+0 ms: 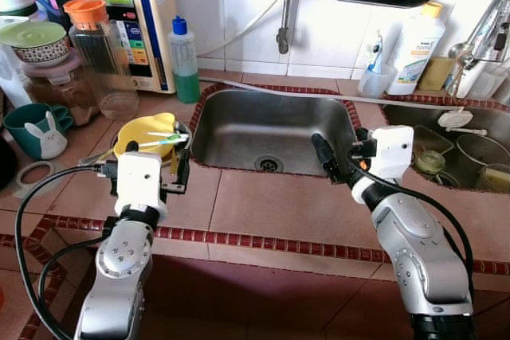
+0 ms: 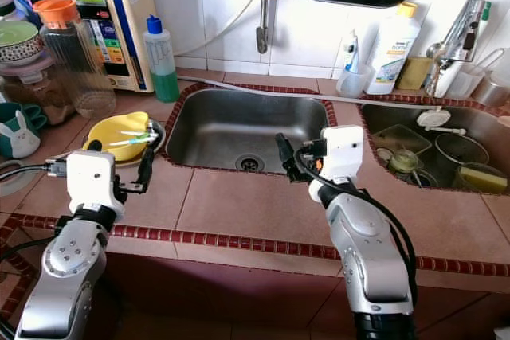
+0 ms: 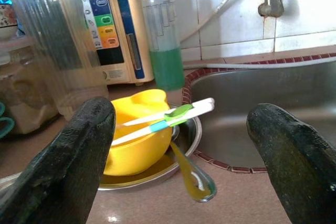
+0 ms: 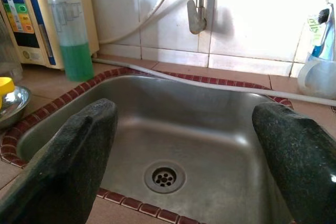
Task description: Kitchen organization
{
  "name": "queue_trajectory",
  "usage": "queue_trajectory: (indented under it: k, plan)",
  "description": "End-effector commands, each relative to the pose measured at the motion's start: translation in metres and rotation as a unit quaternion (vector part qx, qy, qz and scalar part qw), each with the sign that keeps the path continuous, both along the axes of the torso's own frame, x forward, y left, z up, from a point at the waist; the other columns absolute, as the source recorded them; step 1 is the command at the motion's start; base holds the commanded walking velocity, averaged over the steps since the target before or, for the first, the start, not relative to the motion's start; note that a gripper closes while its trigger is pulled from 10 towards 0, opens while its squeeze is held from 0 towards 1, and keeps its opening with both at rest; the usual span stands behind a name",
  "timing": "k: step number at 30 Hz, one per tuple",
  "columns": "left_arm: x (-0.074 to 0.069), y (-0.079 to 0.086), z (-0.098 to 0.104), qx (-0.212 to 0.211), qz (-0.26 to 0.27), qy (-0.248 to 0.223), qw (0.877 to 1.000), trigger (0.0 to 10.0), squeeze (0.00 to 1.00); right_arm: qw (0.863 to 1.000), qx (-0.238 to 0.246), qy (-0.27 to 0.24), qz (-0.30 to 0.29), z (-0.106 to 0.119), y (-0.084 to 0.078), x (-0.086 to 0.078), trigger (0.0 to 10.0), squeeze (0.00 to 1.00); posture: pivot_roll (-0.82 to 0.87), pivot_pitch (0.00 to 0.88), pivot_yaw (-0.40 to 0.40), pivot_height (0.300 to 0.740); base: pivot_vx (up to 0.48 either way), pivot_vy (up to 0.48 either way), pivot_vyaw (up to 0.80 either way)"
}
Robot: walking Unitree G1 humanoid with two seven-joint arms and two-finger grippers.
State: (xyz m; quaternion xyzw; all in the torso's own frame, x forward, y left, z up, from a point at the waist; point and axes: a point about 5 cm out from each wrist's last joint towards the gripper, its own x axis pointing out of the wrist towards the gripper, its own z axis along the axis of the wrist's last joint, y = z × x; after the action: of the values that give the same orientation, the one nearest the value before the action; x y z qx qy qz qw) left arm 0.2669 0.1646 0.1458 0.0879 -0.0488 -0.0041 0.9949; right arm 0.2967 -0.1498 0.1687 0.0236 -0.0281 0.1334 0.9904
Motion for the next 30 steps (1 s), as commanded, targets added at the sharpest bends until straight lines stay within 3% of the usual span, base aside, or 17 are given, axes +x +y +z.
queue_trajectory:
  k: [1,13,30]
  plan:
    - [0.0001,-0.0015,0.0023,0.005,-0.003,-0.005,1.000,10.0,0.00,1.000,-0.001,-0.007,0.001,0.0045,-0.0004,0.0014,10.0,0.00,0.02,0.000,-0.012,0.740,0.000,-0.292,0.00]
    - [0.0002,0.0004,0.0014,0.005,0.001,-0.002,1.000,10.0,0.00,1.000,-0.004,-0.007,-0.002,0.0042,-0.0013,0.0018,10.0,0.00,0.02,0.000,-0.008,0.740,0.000,-0.286,0.00]
    - [-0.0005,0.0005,0.0029,-0.008,0.002,-0.009,1.000,10.0,0.00,1.000,-0.002,-0.005,0.000,0.0037,-0.0008,0.0002,10.0,0.00,0.02,0.000,-0.009,0.740,0.000,0.000,0.00]
